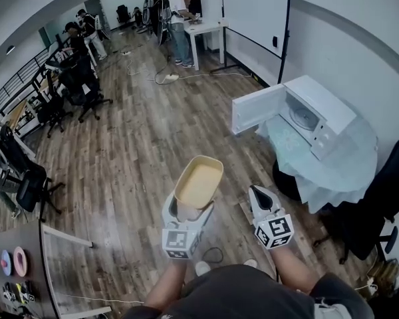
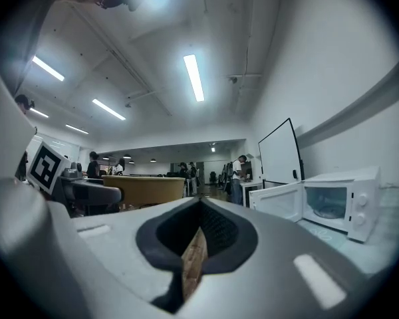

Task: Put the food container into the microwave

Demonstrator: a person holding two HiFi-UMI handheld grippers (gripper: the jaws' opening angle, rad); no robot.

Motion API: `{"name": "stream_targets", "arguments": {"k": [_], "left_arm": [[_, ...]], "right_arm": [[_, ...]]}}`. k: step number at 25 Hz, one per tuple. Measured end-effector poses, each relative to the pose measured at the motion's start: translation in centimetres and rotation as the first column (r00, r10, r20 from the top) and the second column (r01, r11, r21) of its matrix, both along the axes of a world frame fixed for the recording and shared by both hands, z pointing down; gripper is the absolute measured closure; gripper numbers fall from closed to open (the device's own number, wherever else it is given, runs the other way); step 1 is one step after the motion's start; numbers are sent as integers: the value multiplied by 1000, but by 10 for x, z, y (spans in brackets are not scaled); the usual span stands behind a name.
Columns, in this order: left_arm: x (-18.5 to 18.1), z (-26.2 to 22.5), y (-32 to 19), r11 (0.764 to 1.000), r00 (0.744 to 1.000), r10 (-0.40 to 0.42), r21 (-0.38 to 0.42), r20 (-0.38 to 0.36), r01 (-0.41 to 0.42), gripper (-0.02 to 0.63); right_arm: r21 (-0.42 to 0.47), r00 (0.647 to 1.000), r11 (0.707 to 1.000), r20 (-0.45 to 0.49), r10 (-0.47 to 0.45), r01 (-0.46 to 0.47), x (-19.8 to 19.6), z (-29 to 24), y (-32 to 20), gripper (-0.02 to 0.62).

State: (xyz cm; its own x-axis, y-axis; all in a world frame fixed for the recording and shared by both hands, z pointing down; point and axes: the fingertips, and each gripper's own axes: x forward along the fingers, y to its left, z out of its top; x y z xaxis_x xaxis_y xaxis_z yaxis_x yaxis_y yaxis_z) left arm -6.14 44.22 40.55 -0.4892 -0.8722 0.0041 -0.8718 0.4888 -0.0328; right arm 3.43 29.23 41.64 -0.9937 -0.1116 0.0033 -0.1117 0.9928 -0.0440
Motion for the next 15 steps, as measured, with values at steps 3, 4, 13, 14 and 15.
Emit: {"name": "stream_targets", "arguments": {"k": [3,4,13,14,15], "left_arm": [[-6,-1,8,1000,1000,16,17,-7,-16,98],[-9,-2,11,999,1000,22,24,-6,-21,98],[-40,0,36,996,996,89,10,14,-89,98],[-42,1,37,995,995,98,7,15,-98,98],[-44,3,37,994,994,106,3,15,-106,98]], "right_arm": [[16,1000,1000,-4,15,-15,-4,1,10,598],[27,1000,999,-6,21,-21,-6,0,14,598],[22,995,995,8,95,-96,-26,0,49,598],[17,994,994,7,106,-106,-27,1,50,598],[12,993,993,4,115,-115,-27,3,51,598]]}}
